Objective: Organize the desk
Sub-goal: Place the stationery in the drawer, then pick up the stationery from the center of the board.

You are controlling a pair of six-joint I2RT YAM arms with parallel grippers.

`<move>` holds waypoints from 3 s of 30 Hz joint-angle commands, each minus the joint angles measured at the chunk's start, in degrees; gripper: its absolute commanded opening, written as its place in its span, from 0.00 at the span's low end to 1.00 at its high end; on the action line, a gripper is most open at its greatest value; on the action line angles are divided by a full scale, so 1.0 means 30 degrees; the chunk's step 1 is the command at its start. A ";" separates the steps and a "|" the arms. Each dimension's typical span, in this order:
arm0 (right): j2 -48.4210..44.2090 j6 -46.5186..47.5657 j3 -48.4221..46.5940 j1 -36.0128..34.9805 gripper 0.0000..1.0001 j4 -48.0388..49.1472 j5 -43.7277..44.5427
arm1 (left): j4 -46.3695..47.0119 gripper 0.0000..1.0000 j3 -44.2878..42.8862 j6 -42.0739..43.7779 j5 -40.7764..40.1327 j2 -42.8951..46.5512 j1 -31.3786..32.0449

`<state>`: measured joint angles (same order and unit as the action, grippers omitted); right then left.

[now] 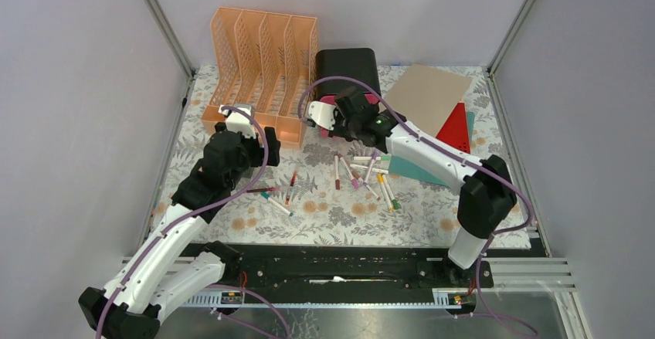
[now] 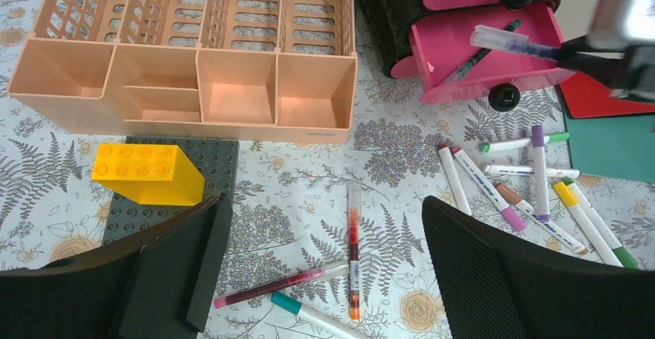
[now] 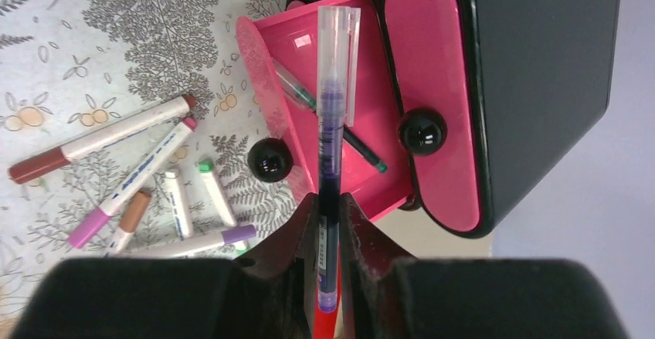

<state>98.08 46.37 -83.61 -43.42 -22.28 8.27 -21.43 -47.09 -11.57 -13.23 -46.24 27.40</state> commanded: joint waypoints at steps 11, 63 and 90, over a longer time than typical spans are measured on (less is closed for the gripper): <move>0.3056 0.3099 -0.2099 0.0958 0.13 0.1630 0.1413 | 0.0513 0.99 0.0052 0.0020 0.0574 0.0062 -0.0117; -1.2253 -0.3971 1.0140 0.3633 1.00 -0.1564 -1.0714 | 0.2503 0.99 0.4364 -0.9522 0.4585 -0.4502 0.1176; -1.1602 -0.3429 1.0688 0.3631 1.00 -0.1186 -0.9987 | 0.0482 0.63 0.1284 -0.7365 0.0309 -1.2055 0.3493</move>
<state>63.05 35.31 -51.51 -32.84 -27.46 -21.91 -20.64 -40.86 -34.54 -10.94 -80.97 37.65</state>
